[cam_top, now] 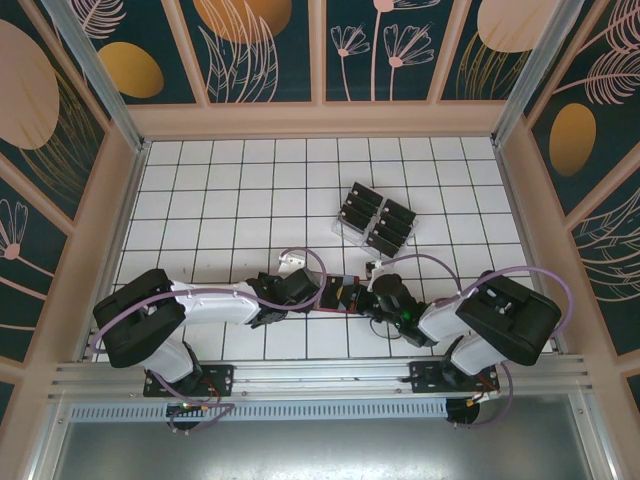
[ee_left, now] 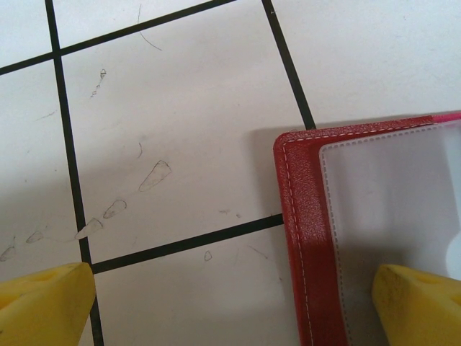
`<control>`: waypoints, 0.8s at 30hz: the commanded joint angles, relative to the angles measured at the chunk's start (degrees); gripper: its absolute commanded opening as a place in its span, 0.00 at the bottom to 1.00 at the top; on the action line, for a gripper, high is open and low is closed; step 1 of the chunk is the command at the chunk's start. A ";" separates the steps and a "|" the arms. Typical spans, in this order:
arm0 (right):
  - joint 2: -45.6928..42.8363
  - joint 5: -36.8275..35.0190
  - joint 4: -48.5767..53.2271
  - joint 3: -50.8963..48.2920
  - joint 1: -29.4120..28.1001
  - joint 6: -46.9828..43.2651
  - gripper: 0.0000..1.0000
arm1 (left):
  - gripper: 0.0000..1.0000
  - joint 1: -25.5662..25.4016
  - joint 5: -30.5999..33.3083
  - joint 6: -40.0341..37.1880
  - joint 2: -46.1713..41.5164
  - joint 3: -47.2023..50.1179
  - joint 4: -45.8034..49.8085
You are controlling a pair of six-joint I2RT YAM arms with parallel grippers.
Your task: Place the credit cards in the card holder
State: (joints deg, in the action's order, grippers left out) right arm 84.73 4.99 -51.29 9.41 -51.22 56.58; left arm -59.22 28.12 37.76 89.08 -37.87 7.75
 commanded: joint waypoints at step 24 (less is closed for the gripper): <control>5.13 3.17 2.20 3.81 0.15 0.39 0.00 | 0.98 0.00 0.14 -0.15 -0.56 1.04 3.15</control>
State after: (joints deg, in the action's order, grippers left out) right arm 88.29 7.46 -51.05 12.23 -51.09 57.39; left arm -59.20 28.12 37.74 88.99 -37.80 7.77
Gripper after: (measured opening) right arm 0.046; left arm 0.985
